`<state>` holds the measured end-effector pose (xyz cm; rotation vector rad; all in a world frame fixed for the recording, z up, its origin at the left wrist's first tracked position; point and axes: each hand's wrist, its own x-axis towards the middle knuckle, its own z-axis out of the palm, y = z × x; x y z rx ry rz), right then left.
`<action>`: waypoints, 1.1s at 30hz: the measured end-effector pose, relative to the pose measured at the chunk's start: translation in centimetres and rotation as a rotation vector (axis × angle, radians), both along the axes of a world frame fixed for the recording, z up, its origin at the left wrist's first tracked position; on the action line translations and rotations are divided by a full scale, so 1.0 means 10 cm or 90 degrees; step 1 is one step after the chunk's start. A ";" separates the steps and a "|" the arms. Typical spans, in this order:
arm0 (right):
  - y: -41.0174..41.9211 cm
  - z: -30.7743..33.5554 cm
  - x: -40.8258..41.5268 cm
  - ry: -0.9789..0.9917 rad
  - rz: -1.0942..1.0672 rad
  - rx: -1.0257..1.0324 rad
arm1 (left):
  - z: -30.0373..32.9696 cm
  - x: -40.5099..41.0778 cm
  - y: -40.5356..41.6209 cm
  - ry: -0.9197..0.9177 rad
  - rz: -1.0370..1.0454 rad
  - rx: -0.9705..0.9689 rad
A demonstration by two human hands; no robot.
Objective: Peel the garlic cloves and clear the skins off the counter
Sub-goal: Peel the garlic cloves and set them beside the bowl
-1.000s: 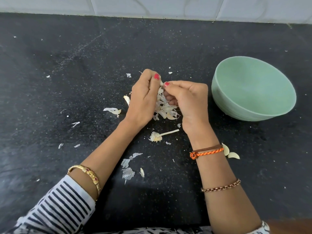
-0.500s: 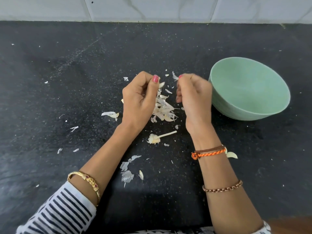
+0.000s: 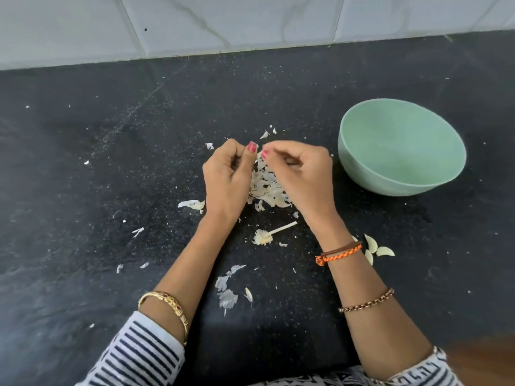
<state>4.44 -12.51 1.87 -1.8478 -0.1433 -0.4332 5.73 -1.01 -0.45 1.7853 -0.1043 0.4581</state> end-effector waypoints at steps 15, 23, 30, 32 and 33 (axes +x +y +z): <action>0.07 -0.11 -0.01 -0.091 -0.056 -0.086 | 0.04 0.03 0.00 0.043 -0.072 -0.038; 0.09 -0.14 0.01 -0.301 -0.118 -0.214 | 0.09 0.00 -0.09 0.142 -0.091 -0.282; 0.07 -0.14 0.02 -0.364 -0.137 -0.201 | 0.15 -0.05 -0.09 0.163 -0.111 -0.298; 0.08 -0.12 -0.01 -0.291 -0.108 -0.138 | 0.14 -0.04 -0.05 0.137 -0.092 -0.256; 0.10 -0.11 -0.03 -0.228 -0.090 -0.078 | 0.14 -0.04 -0.04 0.121 -0.081 -0.223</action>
